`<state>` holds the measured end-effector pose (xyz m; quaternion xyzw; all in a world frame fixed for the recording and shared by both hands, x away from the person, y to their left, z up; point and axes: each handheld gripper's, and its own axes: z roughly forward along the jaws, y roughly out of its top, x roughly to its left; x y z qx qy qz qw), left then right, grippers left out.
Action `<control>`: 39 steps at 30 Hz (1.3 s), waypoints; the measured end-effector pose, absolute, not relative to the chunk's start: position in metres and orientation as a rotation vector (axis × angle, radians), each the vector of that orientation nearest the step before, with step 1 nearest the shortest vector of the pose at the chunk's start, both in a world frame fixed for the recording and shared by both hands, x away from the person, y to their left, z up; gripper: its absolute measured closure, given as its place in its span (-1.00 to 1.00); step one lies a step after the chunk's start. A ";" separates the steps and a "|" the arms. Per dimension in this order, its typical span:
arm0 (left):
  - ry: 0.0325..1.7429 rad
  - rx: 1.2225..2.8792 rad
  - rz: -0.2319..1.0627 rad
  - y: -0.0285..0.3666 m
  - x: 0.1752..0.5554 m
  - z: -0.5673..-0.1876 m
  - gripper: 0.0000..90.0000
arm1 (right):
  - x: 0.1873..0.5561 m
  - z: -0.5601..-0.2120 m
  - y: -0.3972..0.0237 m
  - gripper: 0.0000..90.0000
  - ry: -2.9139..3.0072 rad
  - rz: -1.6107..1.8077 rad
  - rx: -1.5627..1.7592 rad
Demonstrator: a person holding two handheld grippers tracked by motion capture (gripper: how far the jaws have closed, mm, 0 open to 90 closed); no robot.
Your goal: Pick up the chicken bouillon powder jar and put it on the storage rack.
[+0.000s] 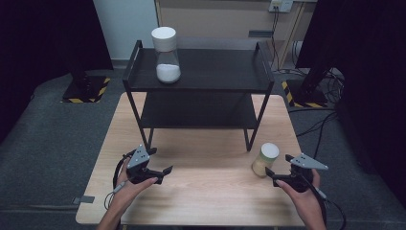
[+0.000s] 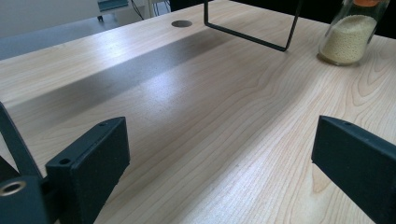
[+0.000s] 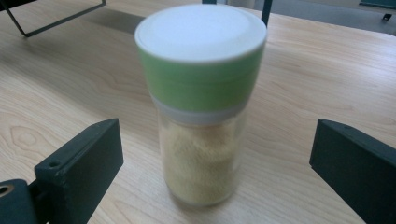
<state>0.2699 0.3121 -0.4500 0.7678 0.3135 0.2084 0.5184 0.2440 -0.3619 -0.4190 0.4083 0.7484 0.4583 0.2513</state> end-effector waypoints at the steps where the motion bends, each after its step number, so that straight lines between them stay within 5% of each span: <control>1: 0.751 1.844 0.500 0.312 0.270 -0.450 -0.93 | 0.245 -0.419 -0.361 -0.92 2.039 1.247 1.106; 13: 0.751 1.854 0.496 0.312 0.271 -0.451 -0.93 | 0.263 -0.418 -0.351 -0.77 2.040 1.284 1.077; 28: 0.735 1.875 0.486 0.309 0.273 -0.451 -0.93 | 0.276 -0.422 -0.349 -0.26 2.061 1.296 1.046; 39: 0.733 1.893 0.481 0.307 0.274 -0.452 -0.93 | 0.273 -0.419 -0.347 -0.23 2.060 1.277 1.048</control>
